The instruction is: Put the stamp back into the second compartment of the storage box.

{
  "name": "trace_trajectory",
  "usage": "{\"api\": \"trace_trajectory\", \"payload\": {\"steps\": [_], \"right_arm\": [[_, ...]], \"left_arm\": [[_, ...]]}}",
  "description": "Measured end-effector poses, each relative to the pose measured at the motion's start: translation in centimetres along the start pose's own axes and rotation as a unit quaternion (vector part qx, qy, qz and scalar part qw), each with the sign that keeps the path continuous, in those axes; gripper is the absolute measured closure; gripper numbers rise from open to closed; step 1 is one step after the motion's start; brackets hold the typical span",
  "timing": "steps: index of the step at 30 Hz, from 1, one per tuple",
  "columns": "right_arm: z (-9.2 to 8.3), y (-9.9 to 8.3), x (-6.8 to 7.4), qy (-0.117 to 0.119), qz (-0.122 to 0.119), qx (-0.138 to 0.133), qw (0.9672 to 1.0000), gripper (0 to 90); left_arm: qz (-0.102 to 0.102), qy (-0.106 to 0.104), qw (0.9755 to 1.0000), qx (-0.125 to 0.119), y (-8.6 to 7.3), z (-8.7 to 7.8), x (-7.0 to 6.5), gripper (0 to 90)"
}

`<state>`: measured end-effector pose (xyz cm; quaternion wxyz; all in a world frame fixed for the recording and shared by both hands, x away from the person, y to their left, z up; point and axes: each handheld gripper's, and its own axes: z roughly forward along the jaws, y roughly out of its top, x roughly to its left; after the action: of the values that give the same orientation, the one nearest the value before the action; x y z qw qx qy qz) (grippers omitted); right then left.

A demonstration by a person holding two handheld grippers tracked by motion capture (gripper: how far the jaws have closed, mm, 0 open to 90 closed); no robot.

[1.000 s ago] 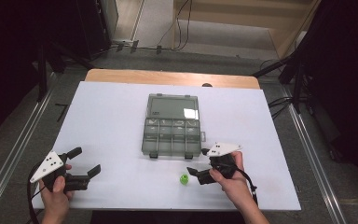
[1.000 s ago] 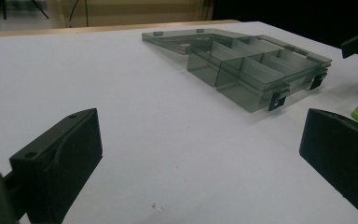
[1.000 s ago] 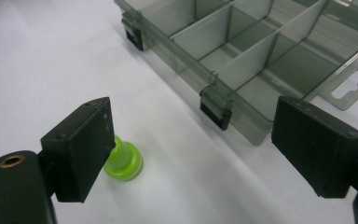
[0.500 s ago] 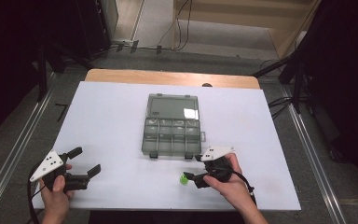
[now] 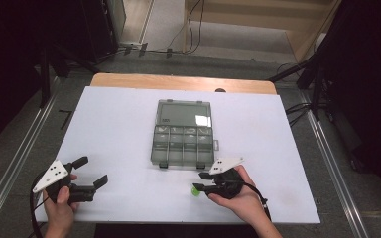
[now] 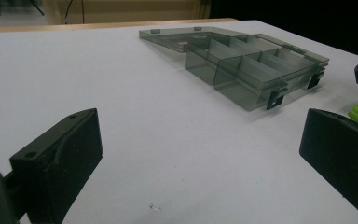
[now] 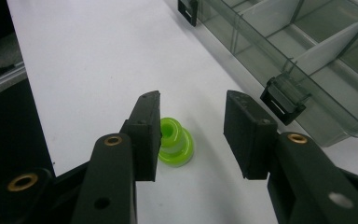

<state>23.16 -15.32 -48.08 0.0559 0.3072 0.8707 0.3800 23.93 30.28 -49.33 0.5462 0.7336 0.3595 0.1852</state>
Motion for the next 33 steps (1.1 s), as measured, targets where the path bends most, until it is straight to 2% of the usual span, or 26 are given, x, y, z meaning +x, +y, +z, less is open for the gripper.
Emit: {"api": "trace_trajectory", "payload": {"steps": [3, 5, 11, 14, 23, 25, 29, 33], "right_arm": [[0.1, 0.0, 0.2, 0.010, -0.003, 0.000, 0.9999, 56.8], [0.1, 0.1, 0.3, 0.005, -0.005, 0.001, 1.0000, 57.0], [0.0, 0.1, 0.4, 0.011, -0.005, -0.002, 0.9999, 57.3], [0.5, 0.1, 0.6, 0.016, -0.011, 0.007, 0.9998, 58.3], [1.5, -0.2, 1.0, 0.000, -0.029, 0.039, 0.9988, 68.1], [1.6, -0.3, 1.0, -0.002, -0.026, 0.039, 0.9989, 69.3], [1.6, -0.2, 1.2, -0.007, -0.039, 0.041, 0.9984, 70.1], [1.5, -0.2, 1.2, -0.003, -0.041, 0.040, 0.9984, 70.3]], "left_arm": [[0.002, 0.001, 1.0000, 0.002, 0.0, 0.0, 0.0, 0.0], [0.002, 0.001, 1.0000, 0.002, 0.0, 0.0, 0.0, 0.0], [0.002, 0.000, 1.0000, 0.001, 0.0, 0.0, 0.0, 0.0], [0.002, -0.001, 1.0000, 0.001, 0.0, 0.0, 0.0, 0.0], [0.003, 0.001, 1.0000, 0.004, 0.0, 0.0, 0.0, 0.0], [0.004, 0.001, 1.0000, 0.004, 0.0, 0.0, 0.0, 0.0], [0.002, 0.000, 1.0000, 0.002, 0.0, 0.0, 0.0, 0.0], [0.002, -0.001, 1.0000, 0.001, 0.0, 0.0, 0.0, 0.0]]}}
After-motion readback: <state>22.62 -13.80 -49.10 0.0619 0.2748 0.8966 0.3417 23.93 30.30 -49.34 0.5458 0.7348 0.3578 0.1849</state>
